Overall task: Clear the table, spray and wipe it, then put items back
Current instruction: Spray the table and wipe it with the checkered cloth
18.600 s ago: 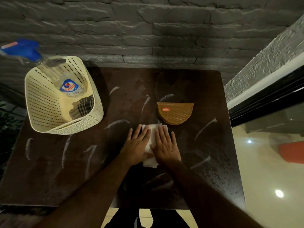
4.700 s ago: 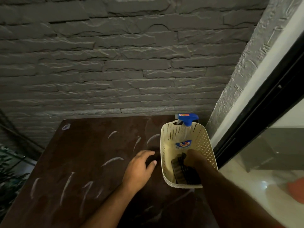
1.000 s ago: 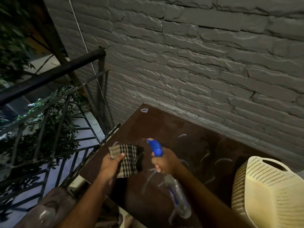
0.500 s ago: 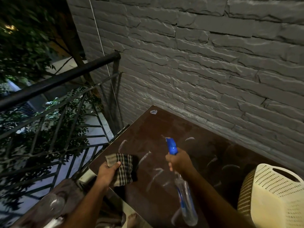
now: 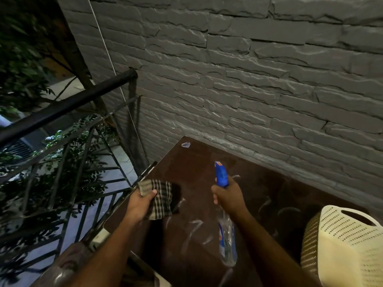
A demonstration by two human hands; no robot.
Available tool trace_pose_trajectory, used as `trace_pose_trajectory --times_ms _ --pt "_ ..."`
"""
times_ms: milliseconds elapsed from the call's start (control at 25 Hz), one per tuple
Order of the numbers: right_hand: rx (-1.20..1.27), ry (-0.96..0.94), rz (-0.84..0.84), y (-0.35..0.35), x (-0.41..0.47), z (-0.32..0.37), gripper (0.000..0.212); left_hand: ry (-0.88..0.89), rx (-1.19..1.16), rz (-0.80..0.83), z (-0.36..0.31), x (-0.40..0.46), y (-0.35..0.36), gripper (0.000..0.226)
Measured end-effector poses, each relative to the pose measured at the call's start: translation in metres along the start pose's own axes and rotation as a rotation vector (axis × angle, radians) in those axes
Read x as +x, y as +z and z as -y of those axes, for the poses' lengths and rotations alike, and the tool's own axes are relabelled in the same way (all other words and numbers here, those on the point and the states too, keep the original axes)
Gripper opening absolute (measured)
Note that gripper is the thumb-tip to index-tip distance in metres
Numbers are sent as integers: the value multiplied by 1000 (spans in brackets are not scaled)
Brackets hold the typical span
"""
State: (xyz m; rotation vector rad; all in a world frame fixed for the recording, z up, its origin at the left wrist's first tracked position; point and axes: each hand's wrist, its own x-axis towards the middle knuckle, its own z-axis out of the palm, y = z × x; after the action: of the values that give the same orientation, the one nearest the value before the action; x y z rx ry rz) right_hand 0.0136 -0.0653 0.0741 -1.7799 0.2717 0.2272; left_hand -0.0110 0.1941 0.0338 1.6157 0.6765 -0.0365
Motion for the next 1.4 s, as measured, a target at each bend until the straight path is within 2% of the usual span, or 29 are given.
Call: trace_pose_trajectory --times_ms 320,520,600,720,800,880,920,1040,1160,1360,1400 --pt "-48 11 -38 26 82 28 26 187 157 50 -68 119 56 30" --pt "41 54 -122 39 136 28 17 332 664 -128 -77 224 83 23" --pt "47 39 -170 40 154 27 15 409 811 -121 -81 258 103 25" --pt "15 77 -181 43 182 24 21 410 937 47 -66 302 146 30" --pt "-19 111 -165 45 201 24 22 402 1119 301 -35 308 171 37" --pt "-23 127 -162 45 214 25 25 448 1348 527 -7 304 186 59" --pt "-31 127 -154 46 219 24 26 476 1383 548 1 306 190 68" --pt "-54 148 -144 46 220 24 32 517 1306 432 2 324 192 70" --pt "-31 161 -102 45 222 23 43 614 1439 385 12 338 194 69" --pt "7 127 -54 49 234 13 36 425 1330 274 -10 370 222 64" --pt "32 122 -37 50 237 12 31 481 1371 245 -8 365 229 65"
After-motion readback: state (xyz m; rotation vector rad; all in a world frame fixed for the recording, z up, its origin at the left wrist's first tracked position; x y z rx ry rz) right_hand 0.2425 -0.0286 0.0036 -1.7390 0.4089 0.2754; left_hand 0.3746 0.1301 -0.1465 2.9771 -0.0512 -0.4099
